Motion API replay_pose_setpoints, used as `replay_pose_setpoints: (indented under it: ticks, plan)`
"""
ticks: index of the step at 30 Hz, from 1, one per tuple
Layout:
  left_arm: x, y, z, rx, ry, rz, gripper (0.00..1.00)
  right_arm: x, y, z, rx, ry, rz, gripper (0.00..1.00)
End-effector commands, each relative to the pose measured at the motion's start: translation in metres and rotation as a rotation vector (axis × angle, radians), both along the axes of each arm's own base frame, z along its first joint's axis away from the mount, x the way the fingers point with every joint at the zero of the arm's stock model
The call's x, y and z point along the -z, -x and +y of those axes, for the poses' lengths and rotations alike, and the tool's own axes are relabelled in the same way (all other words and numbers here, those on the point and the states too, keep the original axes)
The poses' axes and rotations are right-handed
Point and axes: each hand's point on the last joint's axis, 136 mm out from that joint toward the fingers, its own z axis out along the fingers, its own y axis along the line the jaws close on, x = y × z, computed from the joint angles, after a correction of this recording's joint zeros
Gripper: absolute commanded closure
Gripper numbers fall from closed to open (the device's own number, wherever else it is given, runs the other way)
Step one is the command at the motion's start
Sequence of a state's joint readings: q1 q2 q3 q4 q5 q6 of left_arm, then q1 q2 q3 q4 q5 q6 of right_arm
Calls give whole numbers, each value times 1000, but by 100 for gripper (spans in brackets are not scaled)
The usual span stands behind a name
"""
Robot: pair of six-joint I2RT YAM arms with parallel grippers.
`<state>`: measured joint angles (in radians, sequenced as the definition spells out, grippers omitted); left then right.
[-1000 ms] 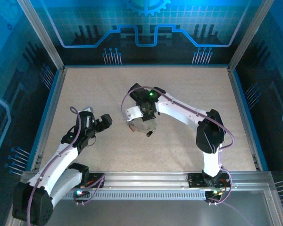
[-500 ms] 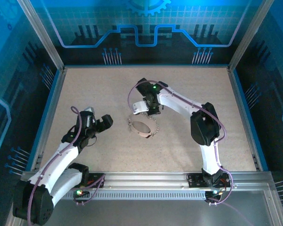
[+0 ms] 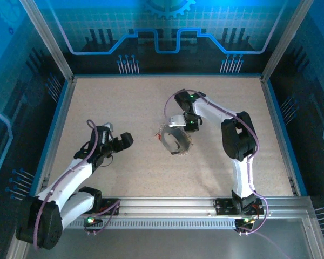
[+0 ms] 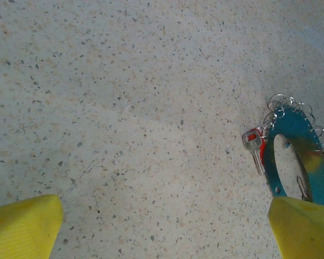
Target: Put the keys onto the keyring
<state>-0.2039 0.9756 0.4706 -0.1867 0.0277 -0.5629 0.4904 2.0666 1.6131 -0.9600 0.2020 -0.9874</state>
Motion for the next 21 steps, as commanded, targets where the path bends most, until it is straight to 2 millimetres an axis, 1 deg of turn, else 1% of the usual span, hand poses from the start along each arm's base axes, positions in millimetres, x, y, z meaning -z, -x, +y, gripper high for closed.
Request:
replay_pose_setpoints:
  ticks: [1, 3, 5, 6, 7, 12, 14, 17, 19, 21]
  plan:
    - [-7, -5, -8, 54, -1, -29, 1, 13, 2, -22, 66, 44, -14, 81]
    - [-4, -5, -5, 37, -27, -9, 1, 14, -5, -35, 92, 87, -70, 80]
    - [-2, -6, -3, 29, -51, 1, 1, 6, -11, -42, 131, 99, -124, 77]
    - [-2, -7, -3, 36, -58, 0, 1, 0, -14, -45, 148, 97, -153, 73]
    - [-3, -8, -5, 51, -66, -8, 1, -5, -17, -48, 163, 96, -179, 72]
    - [-13, -15, -19, 142, -82, -67, 1, -35, -16, -58, 221, 41, -247, 71]
    - [-19, -18, -24, 177, -94, -106, 1, -51, -13, -60, 254, -11, -282, 71]
    - [-32, -21, -30, 231, -107, -171, 1, -81, -8, -62, 318, -108, -348, 71]
    - [-43, -23, -31, 242, -113, -203, 1, -108, -2, -62, 365, -190, -406, 70]
    - [-54, -25, -32, 261, -130, -246, 1, -134, 5, -59, 403, -292, -462, 69]
